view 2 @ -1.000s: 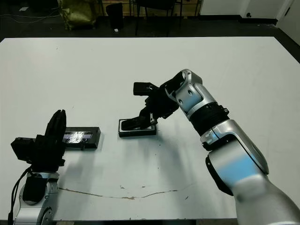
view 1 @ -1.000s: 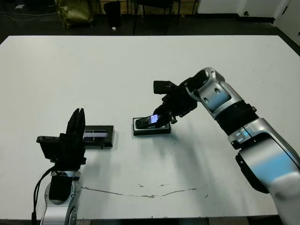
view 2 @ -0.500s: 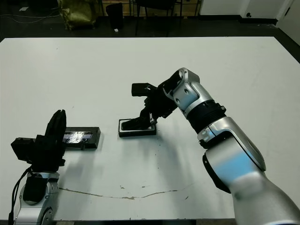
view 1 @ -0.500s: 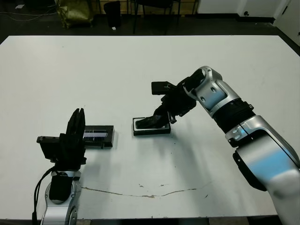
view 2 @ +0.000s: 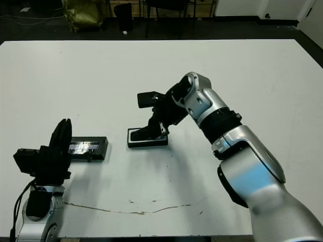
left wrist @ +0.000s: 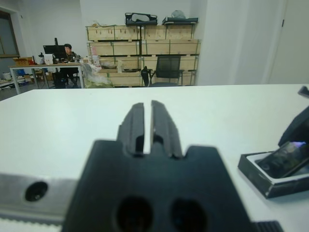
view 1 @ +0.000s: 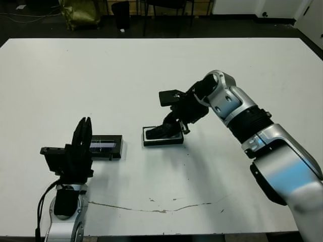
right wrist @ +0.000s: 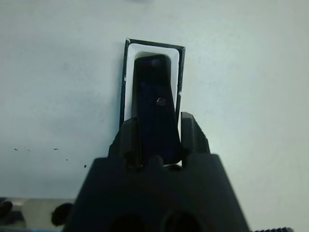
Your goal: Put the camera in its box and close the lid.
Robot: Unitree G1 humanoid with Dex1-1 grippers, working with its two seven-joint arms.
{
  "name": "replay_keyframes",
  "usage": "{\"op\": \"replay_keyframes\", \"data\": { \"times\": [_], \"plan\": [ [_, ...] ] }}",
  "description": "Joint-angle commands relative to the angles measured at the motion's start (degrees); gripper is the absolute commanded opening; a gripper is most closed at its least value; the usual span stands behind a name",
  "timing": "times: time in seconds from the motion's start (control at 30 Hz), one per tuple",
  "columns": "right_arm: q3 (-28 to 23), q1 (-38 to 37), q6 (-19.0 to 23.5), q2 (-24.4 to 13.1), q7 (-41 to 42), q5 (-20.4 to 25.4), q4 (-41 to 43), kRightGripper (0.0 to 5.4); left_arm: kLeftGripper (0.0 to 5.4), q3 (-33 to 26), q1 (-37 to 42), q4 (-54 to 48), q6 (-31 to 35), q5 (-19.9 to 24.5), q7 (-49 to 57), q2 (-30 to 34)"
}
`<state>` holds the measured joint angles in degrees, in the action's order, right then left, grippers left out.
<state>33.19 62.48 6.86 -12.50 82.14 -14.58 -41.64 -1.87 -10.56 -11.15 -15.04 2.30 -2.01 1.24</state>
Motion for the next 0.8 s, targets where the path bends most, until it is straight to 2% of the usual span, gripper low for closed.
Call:
{"op": "replay_keyframes", "data": {
  "times": [0.03, 0.1, 0.13, 0.3, 0.4, 0.6, 0.7, 0.73, 0.8],
  "plan": [
    [-0.03, -0.98, -1.05, 1.36, 2.78, 1.66, -0.86, 0.59, 0.00, -0.10, -0.60, 0.60, 0.30, 0.27, -0.13, -0.06],
    [-0.28, -0.89, 0.35, 1.50, 3.45, 1.88, -0.69, 0.59, 0.00, -0.08, -0.66, 0.39, 0.84, 0.12, 0.06, -0.09],
    [-0.08, -0.86, 0.12, 1.38, 3.55, 1.61, -0.24, 0.77, 0.00, -0.07, -0.69, 0.30, 1.00, 0.02, 0.15, -0.10],
    [2.32, 0.31, -8.93, 0.93, 5.22, -0.11, 0.02, 1.87, 0.00, -0.07, -0.60, 0.78, 0.30, 0.23, 0.15, -0.30],
    [1.84, 0.94, -5.71, 1.56, 7.16, 0.43, -1.22, 2.55, 0.00, -0.07, -0.72, 0.56, 0.61, 0.35, 0.19, -0.36],
    [1.83, 0.94, -3.45, 1.44, 6.15, -0.77, -0.35, 3.84, 0.00, -0.04, -0.72, 0.49, 0.77, -0.07, 0.41, -0.41],
    [1.09, 0.83, 0.69, 1.80, 6.36, -0.35, -1.27, 4.52, 0.00, -0.06, -0.77, 0.35, 0.96, 0.31, 0.18, -0.39],
    [1.14, 0.63, 0.47, 1.68, 5.99, -0.50, -0.99, 4.72, 0.00, -0.07, -0.77, 0.35, 1.03, 0.42, 0.13, -0.40],
    [1.42, 0.27, -2.54, 1.42, 4.97, -0.83, -0.48, 5.17, 0.00, -0.02, -0.84, 0.17, 1.29, -0.02, 0.50, -0.53]
  ]
}}
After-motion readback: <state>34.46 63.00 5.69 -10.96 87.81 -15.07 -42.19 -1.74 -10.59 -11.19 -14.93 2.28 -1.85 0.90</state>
